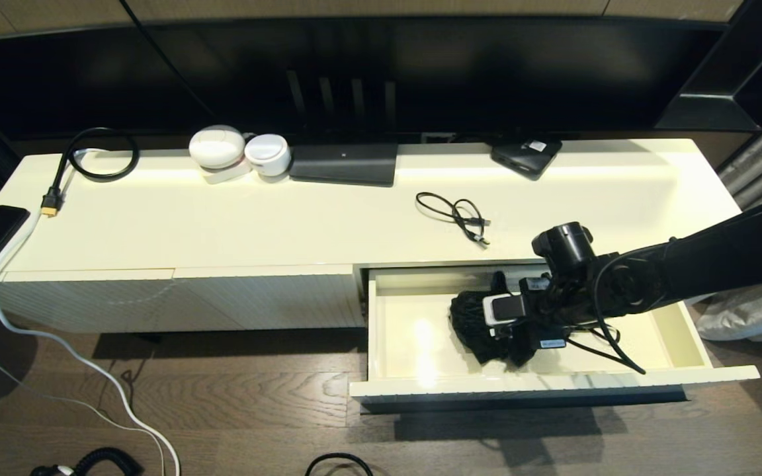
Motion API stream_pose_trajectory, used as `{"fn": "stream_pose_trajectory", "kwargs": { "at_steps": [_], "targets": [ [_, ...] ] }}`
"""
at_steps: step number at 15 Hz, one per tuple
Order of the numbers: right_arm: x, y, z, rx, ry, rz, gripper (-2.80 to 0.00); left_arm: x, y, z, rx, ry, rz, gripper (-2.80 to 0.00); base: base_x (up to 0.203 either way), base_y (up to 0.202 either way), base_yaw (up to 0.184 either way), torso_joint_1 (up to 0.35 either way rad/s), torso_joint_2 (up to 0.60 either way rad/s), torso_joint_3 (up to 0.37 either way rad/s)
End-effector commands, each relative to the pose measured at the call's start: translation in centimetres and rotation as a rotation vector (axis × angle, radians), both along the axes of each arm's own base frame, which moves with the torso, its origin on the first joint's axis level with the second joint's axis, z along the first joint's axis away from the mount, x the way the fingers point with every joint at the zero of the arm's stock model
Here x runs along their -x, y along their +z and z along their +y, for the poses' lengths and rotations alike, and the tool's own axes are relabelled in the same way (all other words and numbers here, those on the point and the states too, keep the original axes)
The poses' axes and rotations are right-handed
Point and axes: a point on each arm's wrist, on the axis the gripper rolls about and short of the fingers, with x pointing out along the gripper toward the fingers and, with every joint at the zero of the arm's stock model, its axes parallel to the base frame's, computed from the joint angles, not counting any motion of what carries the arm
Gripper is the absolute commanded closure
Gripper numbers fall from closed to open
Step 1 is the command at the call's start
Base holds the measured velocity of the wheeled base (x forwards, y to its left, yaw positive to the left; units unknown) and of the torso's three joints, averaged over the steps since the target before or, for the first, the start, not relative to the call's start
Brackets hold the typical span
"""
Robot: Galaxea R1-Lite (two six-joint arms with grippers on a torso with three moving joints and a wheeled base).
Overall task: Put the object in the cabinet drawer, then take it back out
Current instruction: Take the umbrella out of the drawer and put it on the table
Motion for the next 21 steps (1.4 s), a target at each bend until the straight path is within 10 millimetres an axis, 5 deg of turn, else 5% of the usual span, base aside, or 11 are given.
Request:
{"fn": "stream_pose_trajectory", "kwargs": {
  "at_steps": [1,12,15,21],
  "targets": [
    [0.2,0.0,0.0,0.007,0.006,0.004,0.0,0.0,0.0,0.0,0.0,0.0,0.0,0.0,0.0,0.0,0.0,0.0,0.0,0.0],
    [4.0,4.4,-1.3,0.002,-0.007,-0.068,0.0,0.0,0.0,0.0,0.0,0.0,0.0,0.0,0.0,0.0,0.0,0.0,0.0,0.0],
    [7.4,8.8,-2.4,-0.013,-0.021,-0.175,0.0,0.0,0.0,0.0,0.0,0.0,0.0,0.0,0.0,0.0,0.0,0.0,0.0,0.0],
    [11.9,12.8,-3.9,-0.01,-0.02,-0.27,0.0,0.0,0.0,0.0,0.0,0.0,0.0,0.0,0.0,0.0,0.0,0.0,0.0,0.0]
  ]
}}
